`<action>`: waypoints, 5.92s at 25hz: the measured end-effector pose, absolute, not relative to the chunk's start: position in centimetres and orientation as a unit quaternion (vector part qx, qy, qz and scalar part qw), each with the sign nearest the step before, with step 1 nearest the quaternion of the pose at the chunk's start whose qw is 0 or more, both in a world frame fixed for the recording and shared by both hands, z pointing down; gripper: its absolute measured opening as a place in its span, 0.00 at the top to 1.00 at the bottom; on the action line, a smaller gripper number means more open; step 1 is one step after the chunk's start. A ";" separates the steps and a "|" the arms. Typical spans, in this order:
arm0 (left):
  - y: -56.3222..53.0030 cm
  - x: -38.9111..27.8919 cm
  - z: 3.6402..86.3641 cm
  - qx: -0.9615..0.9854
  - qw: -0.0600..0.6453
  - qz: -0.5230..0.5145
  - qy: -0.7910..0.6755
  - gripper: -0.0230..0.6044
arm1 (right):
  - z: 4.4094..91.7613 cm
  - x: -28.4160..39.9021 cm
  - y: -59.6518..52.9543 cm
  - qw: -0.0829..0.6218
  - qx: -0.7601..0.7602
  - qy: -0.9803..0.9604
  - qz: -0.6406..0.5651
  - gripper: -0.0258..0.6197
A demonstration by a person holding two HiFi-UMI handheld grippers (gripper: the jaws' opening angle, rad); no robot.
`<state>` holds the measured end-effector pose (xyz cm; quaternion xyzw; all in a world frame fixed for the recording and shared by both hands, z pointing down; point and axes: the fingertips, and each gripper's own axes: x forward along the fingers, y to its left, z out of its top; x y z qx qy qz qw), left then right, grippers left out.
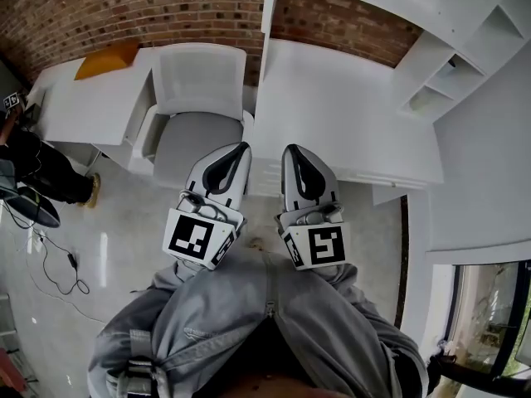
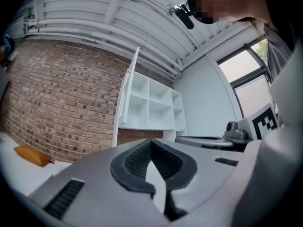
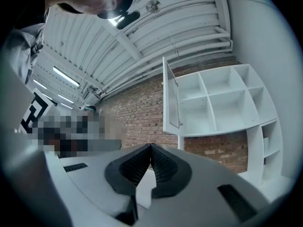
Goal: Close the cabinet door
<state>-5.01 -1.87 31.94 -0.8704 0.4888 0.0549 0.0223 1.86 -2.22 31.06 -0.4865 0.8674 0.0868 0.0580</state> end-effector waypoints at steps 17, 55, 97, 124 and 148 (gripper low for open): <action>-4.8 -5.5 32.4 -0.845 0.024 0.056 0.531 0.96 | 31.7 1.6 -5.8 0.068 -0.448 0.888 0.084 0.92; -18.3 -6.6 32.8 -0.903 0.004 0.045 0.426 0.96 | 32.2 -0.5 -18.0 0.039 -0.539 0.839 0.066 0.92; -21.9 -6.9 26.9 -0.897 0.056 0.099 0.428 0.96 | 26.6 -0.8 -21.3 0.072 -0.512 0.848 0.120 0.92; -21.4 -7.1 15.7 -0.888 0.169 0.141 0.403 0.96 | 14.4 -1.5 -21.0 0.101 -0.461 0.852 0.224 0.92; -21.7 -7.2 11.5 -0.884 0.208 0.155 0.388 0.96 | 9.1 -4.1 -21.2 0.108 -0.421 0.865 0.250 0.76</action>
